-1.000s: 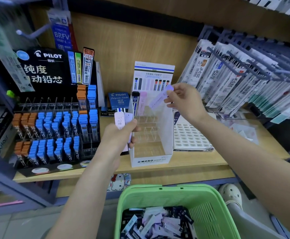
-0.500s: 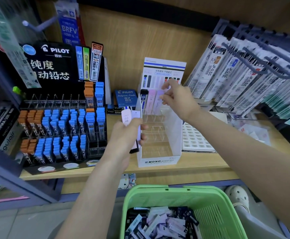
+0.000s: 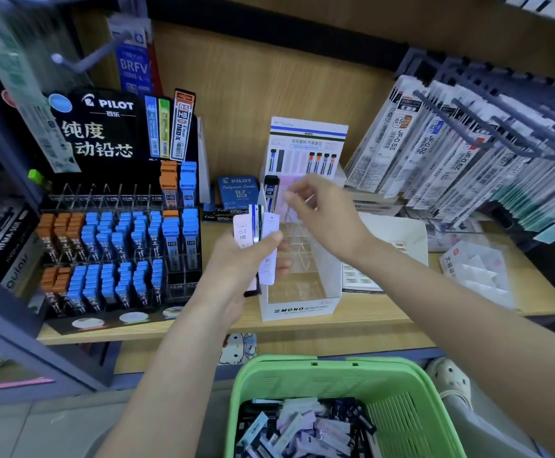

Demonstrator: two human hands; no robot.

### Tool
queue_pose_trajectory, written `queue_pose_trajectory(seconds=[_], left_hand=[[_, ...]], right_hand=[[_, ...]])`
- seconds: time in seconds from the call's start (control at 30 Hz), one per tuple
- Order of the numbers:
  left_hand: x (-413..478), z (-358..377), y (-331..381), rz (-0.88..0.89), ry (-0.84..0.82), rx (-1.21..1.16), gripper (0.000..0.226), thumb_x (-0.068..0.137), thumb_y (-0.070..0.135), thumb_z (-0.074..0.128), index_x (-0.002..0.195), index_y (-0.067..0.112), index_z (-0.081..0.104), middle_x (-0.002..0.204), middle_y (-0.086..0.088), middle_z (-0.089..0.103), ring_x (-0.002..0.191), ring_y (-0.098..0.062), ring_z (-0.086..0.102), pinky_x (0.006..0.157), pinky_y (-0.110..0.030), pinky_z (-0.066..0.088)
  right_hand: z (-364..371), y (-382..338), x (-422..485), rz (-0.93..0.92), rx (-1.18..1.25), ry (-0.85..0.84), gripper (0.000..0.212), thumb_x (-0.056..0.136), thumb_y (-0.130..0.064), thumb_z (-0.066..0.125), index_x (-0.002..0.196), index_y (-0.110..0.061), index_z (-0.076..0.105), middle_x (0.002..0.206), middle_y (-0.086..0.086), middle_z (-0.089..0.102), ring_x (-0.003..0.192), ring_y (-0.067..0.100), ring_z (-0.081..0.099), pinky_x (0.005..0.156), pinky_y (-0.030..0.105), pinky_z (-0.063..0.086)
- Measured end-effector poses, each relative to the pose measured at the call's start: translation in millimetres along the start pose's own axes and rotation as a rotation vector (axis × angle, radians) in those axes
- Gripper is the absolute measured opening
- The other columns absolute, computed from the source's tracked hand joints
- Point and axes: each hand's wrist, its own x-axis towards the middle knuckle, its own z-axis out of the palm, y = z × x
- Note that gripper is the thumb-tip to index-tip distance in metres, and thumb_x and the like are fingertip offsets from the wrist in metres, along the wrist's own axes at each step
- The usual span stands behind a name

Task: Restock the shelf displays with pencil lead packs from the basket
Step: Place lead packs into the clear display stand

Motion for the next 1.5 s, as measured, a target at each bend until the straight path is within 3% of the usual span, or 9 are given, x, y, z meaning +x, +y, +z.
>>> queue_pose_trajectory(seconds=[0.17,0.3,0.47,0.7,0.83,0.97,1.3,1.4,1.5], left_hand=[[-2.9,2.7,-3.6,-0.005,-0.062,0.047,0.023,0.091,0.018,0.06,0.111,0.006,0.062,0.081,-0.006,0.074,0.061,-0.018,0.07,0.052,-0.024,0.056],[-6.1,6.4,-0.2,-0.069,-0.059,-0.029,0.024,0.095,0.026,0.052,0.107,0.008,0.063,0.091,-0.011,0.072,0.057,-0.015,0.068,0.05,-0.022,0.055],[-5.3,5.1,1.0,-0.082,-0.022,-0.048,0.021,0.096,0.028,0.051,0.099,0.013,0.065,0.074,-0.002,0.072,0.044,-0.007,0.048,0.039,-0.017,0.038],[-2.9,0.5,-1.1,-0.066,0.046,-0.156,0.015,0.093,0.02,0.058,0.093,0.005,0.062,0.068,0.0,0.061,0.049,-0.008,0.042,0.04,-0.015,0.035],[0.9,-2.4,-1.6,-0.009,0.052,-0.095,0.016,0.094,0.016,0.056,0.105,0.005,0.057,0.079,-0.008,0.052,0.049,-0.008,0.042,0.041,-0.017,0.035],[-1.2,-1.3,0.0,0.074,-0.002,0.038,0.012,0.096,0.017,0.053,0.097,0.007,0.061,0.061,-0.002,0.045,0.049,-0.011,0.037,0.042,-0.017,0.032],[-5.6,0.2,2.0,0.135,-0.049,0.186,0.017,0.097,0.016,0.052,0.107,0.01,0.063,0.047,0.009,0.052,0.041,-0.004,0.039,0.04,-0.016,0.033],[-5.7,-0.2,2.9,0.12,-0.007,0.138,0.011,0.096,0.016,0.053,0.097,0.016,0.063,0.073,0.008,0.069,0.042,-0.003,0.04,0.039,-0.016,0.034],[-4.1,-1.8,2.7,0.089,0.046,0.11,0.008,0.095,0.017,0.054,0.091,0.021,0.06,0.089,-0.001,0.069,0.043,-0.002,0.041,0.04,-0.015,0.035]], right_hand=[[-1.0,-8.4,-28.5,0.183,0.391,-0.253,0.011,0.091,-0.017,0.06,0.088,-0.008,0.064,0.063,-0.003,0.06,0.048,-0.001,0.056,0.052,0.01,0.043],[-16.3,-4.1,-29.1,0.237,0.486,-0.081,0.013,0.094,-0.015,0.055,0.091,-0.005,0.062,0.066,-0.001,0.06,0.049,-0.002,0.054,0.052,0.013,0.046],[-33.8,-1.8,-37.5,0.227,0.691,0.026,0.011,0.097,-0.012,0.047,0.093,-0.004,0.052,0.084,0.016,0.064,0.059,0.007,0.064,0.064,0.023,0.057],[-33.2,4.2,-75.6,0.033,0.47,-0.086,0.012,0.089,-0.006,0.06,0.085,-0.016,0.055,0.087,0.006,0.067,0.085,0.013,0.067,0.079,0.027,0.055],[-25.4,-0.8,-92.9,0.076,0.353,-0.181,0.025,0.084,-0.007,0.066,0.091,-0.029,0.057,0.096,-0.006,0.066,0.084,0.004,0.062,0.073,0.015,0.049],[-17.7,-3.3,-97.5,0.147,0.464,-0.219,0.022,0.088,-0.016,0.062,0.103,-0.031,0.055,0.105,-0.012,0.063,0.084,0.005,0.062,0.076,0.016,0.049],[-20.9,1.6,-63.6,0.203,0.391,-0.351,0.012,0.09,-0.009,0.06,0.096,-0.019,0.062,0.086,-0.003,0.065,0.073,0.004,0.06,0.071,0.018,0.052],[-22.3,3.6,-51.8,0.256,0.436,-0.333,0.017,0.097,-0.012,0.046,0.113,-0.01,0.051,0.1,0.001,0.066,0.08,0.003,0.067,0.083,0.025,0.055],[-24.7,10.0,-36.6,0.215,0.373,-0.267,0.017,0.099,-0.012,0.04,0.112,-0.003,0.046,0.101,0.011,0.065,0.077,0.011,0.067,0.072,0.027,0.056]])
